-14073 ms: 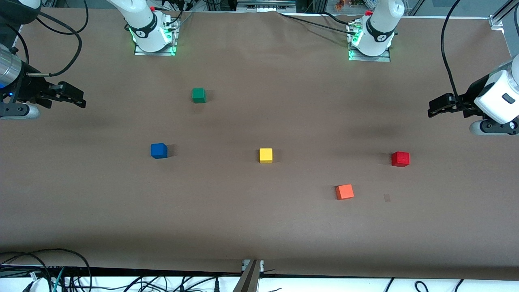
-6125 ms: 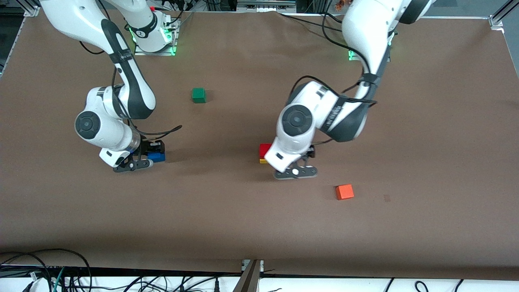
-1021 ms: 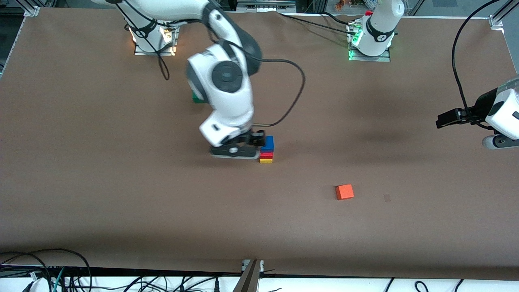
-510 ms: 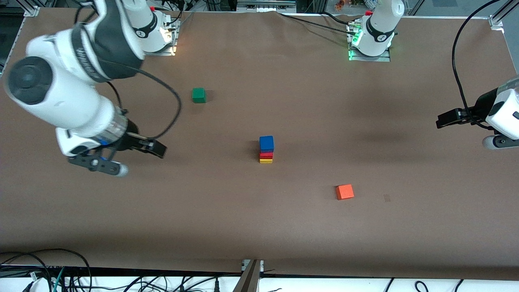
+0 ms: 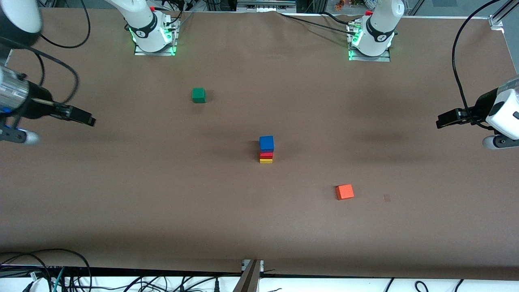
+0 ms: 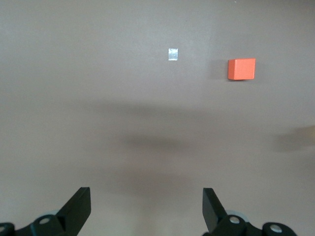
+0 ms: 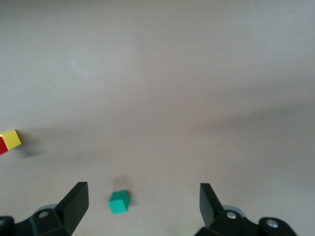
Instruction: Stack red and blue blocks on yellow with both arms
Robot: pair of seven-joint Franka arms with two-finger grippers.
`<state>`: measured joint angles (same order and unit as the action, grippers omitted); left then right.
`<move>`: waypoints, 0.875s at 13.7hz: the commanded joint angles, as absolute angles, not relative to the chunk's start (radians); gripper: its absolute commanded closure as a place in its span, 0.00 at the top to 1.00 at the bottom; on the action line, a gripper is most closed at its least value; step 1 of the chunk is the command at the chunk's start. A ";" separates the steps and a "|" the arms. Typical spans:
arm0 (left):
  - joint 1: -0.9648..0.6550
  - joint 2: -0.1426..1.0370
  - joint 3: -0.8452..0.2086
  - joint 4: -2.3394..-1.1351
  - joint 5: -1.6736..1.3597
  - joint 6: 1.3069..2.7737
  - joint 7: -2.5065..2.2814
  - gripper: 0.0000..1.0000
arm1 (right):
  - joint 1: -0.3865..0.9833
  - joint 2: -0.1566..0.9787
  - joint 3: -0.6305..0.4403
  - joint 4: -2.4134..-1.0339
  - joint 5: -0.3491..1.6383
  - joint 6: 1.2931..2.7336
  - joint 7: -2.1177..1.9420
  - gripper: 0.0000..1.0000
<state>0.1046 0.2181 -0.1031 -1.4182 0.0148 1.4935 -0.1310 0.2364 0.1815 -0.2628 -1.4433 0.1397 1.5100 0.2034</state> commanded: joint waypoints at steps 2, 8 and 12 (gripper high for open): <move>0.110 0.222 -0.107 -1.405 0.023 1.496 -0.109 1.00 | 0.193 0.011 -0.204 -1.646 0.117 1.555 0.184 1.00; 0.110 0.222 -0.107 -1.405 0.023 1.496 -0.109 1.00 | 0.057 0.001 -0.014 -1.635 0.039 1.545 0.160 1.00; 0.107 0.222 -0.107 -1.405 0.023 1.496 -0.109 1.00 | 0.066 0.017 -0.014 -1.605 0.032 1.545 0.137 1.00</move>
<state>0.1046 0.2183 -0.1031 -1.4180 0.0148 1.4935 -0.1310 0.0853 0.0197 -0.0333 -1.6163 0.0463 1.5434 0.1549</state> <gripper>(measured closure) 0.000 0.000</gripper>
